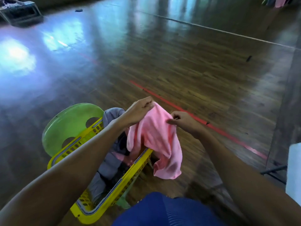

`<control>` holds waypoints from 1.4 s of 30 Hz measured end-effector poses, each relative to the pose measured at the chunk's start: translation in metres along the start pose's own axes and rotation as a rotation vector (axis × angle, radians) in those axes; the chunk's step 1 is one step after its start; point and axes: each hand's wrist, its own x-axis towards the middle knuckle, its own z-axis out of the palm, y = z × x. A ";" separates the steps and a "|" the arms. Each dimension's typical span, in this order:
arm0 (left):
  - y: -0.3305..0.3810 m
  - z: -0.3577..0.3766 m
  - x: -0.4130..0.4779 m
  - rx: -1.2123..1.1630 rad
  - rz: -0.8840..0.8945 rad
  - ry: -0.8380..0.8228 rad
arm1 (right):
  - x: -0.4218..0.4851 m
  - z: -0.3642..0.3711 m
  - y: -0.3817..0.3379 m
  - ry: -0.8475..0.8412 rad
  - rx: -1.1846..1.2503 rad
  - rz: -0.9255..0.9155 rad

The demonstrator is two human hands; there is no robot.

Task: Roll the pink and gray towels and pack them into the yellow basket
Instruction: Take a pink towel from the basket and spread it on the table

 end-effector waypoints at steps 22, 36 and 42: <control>0.036 -0.056 0.039 0.057 0.125 -0.095 | 0.022 -0.033 -0.048 0.154 0.043 -0.181; 0.017 -0.088 0.047 0.164 -0.044 -0.130 | 0.028 -0.048 -0.068 0.160 0.092 -0.216; 0.028 -0.093 0.041 -0.010 -0.001 0.087 | 0.023 -0.055 -0.058 0.125 0.092 -0.138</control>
